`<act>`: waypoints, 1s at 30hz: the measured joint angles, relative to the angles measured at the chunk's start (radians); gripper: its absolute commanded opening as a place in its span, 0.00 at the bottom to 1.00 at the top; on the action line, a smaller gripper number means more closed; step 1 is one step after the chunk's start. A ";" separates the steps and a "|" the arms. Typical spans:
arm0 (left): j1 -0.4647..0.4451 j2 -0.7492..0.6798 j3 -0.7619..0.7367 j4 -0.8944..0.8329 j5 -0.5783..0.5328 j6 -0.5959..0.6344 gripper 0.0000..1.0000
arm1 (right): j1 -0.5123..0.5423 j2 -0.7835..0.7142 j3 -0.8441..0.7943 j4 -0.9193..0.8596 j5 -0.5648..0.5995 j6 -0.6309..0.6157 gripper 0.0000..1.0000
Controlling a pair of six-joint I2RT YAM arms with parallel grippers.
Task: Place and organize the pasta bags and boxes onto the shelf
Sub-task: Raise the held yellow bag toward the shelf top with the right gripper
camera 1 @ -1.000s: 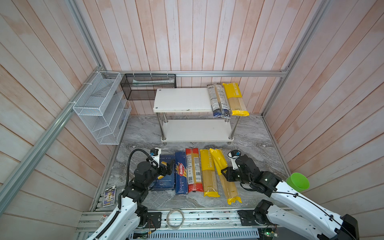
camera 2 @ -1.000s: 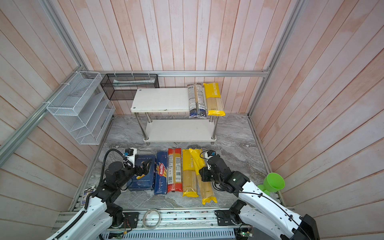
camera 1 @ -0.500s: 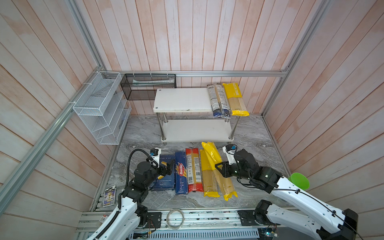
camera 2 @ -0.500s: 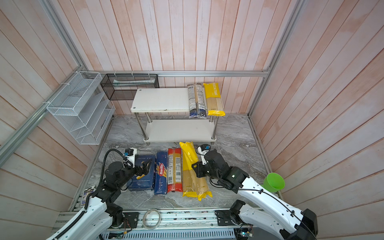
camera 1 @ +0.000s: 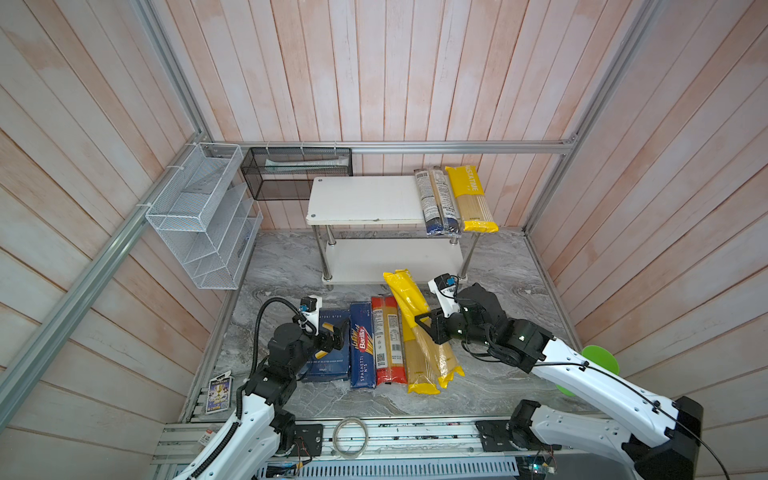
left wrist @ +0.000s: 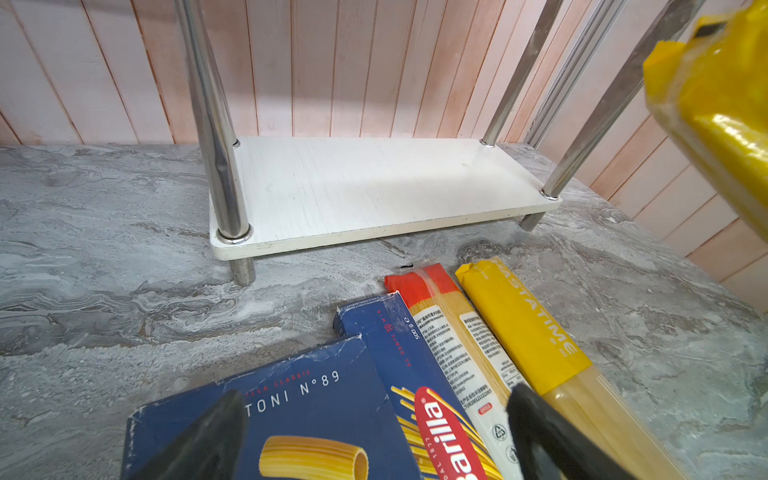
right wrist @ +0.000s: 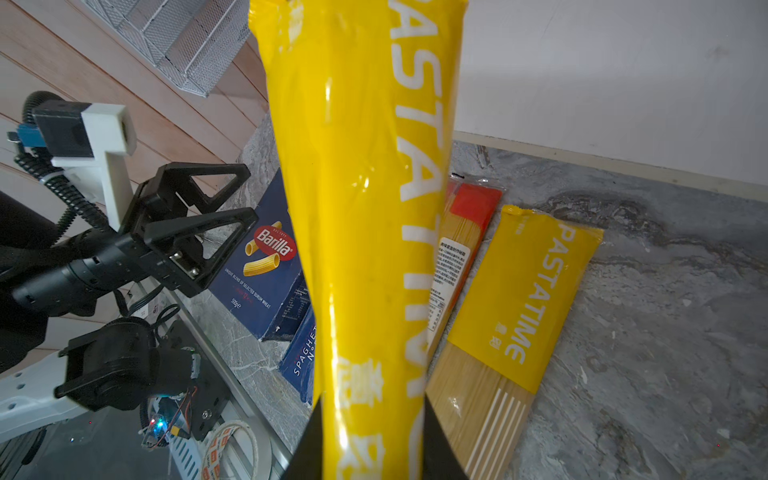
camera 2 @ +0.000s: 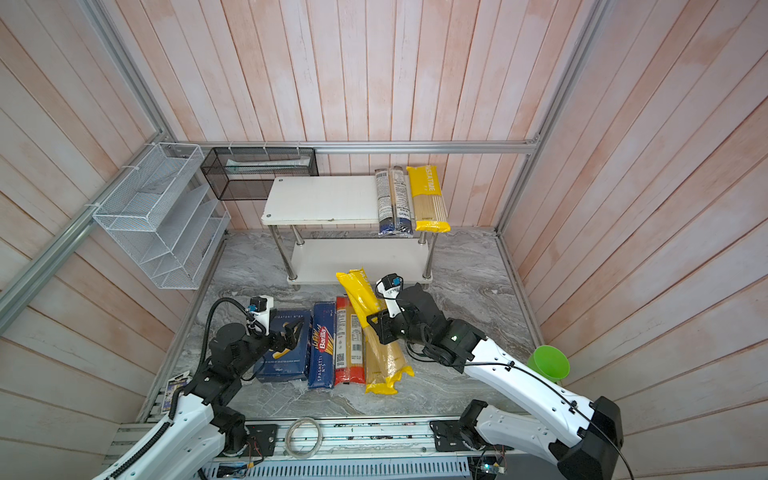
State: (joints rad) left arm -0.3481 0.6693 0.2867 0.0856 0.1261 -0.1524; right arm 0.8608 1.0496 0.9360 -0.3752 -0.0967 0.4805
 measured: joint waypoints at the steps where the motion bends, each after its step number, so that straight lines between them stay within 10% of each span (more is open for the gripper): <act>1: 0.000 0.000 0.000 0.000 0.000 0.000 1.00 | 0.002 0.007 0.014 0.000 -0.001 -0.006 0.06; 30: 0.000 0.002 0.000 0.000 0.000 0.000 1.00 | 0.034 0.138 0.291 0.008 0.075 -0.112 0.06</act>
State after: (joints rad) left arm -0.3481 0.6712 0.2867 0.0853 0.1261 -0.1524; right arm 0.8944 1.1881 1.2270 -0.3672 -0.0219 0.3683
